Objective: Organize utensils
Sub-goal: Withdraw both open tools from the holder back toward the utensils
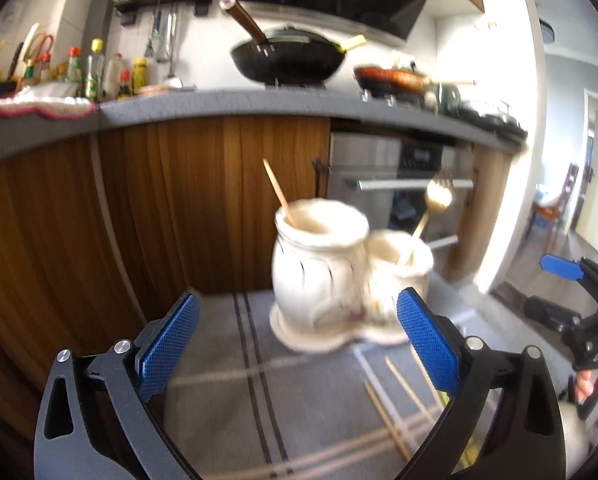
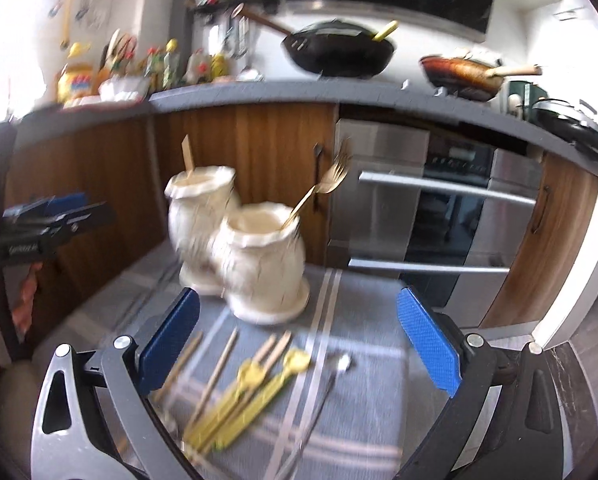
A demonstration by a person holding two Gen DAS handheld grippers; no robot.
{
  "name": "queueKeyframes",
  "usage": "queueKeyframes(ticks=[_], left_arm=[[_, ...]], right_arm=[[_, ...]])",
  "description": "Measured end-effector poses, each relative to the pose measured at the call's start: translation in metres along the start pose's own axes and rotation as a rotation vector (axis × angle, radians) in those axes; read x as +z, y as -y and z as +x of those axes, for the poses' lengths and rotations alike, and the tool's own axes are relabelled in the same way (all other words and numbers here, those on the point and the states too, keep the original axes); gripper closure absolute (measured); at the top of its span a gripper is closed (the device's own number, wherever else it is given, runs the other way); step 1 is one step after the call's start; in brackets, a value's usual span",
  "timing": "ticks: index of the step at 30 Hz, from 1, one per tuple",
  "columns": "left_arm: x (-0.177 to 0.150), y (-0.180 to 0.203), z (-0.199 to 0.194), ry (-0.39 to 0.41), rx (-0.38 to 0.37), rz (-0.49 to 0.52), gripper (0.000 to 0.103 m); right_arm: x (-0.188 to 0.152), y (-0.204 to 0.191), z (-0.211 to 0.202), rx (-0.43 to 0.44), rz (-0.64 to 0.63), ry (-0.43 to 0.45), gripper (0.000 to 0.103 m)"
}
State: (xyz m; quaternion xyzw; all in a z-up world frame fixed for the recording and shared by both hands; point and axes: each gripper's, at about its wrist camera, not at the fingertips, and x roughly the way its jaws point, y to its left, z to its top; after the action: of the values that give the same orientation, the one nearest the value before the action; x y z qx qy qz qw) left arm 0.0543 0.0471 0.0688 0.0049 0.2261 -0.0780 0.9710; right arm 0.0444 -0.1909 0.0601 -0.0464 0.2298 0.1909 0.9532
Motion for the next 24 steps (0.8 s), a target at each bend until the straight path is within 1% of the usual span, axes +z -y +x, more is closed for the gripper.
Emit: queueKeyframes(ticks=[5, 9, 12, 16, 18, 19, 20, 21, 23, 24], left_arm=[[-0.024, 0.004, 0.004, -0.054, 0.003, -0.02, 0.005], [-0.034, 0.003, 0.011, -0.096, -0.002, -0.027, 0.005], [-0.041, 0.003, 0.013, -0.11, 0.015, -0.026, 0.005], [-0.046, 0.0, 0.018, -0.136, 0.008, -0.048, 0.005], [-0.047, 0.0, 0.019, -0.14, 0.004, -0.051, 0.005], [-0.048, 0.001, 0.019, -0.139, 0.0, -0.05, 0.005], [-0.048, 0.001, 0.019, -0.139, -0.001, -0.047, 0.005], [-0.048, 0.003, 0.019, -0.138, 0.0, -0.042, 0.005], [-0.049, 0.005, 0.018, -0.138, 0.0, -0.032, 0.005], [-0.049, 0.006, 0.018, -0.137, 0.0, -0.026, 0.005]], right_arm=[[-0.031, -0.01, -0.001, 0.055, -0.081, -0.088, 0.005], [-0.052, -0.016, -0.004, 0.101, -0.129, -0.162, 0.006], [-0.069, -0.025, -0.003, 0.137, -0.202, -0.226, 0.006], [-0.083, -0.036, 0.004, 0.173, -0.278, -0.295, 0.007], [-0.088, -0.042, 0.008, 0.174, -0.315, -0.315, 0.011], [-0.09, -0.045, 0.011, 0.172, -0.332, -0.329, 0.016], [-0.092, -0.047, 0.013, 0.175, -0.345, -0.343, 0.023], [-0.093, -0.049, 0.016, 0.179, -0.354, -0.355, 0.027], [-0.097, -0.052, 0.021, 0.191, -0.374, -0.386, 0.042], [-0.096, -0.052, 0.02, 0.208, -0.369, -0.385, 0.044]])
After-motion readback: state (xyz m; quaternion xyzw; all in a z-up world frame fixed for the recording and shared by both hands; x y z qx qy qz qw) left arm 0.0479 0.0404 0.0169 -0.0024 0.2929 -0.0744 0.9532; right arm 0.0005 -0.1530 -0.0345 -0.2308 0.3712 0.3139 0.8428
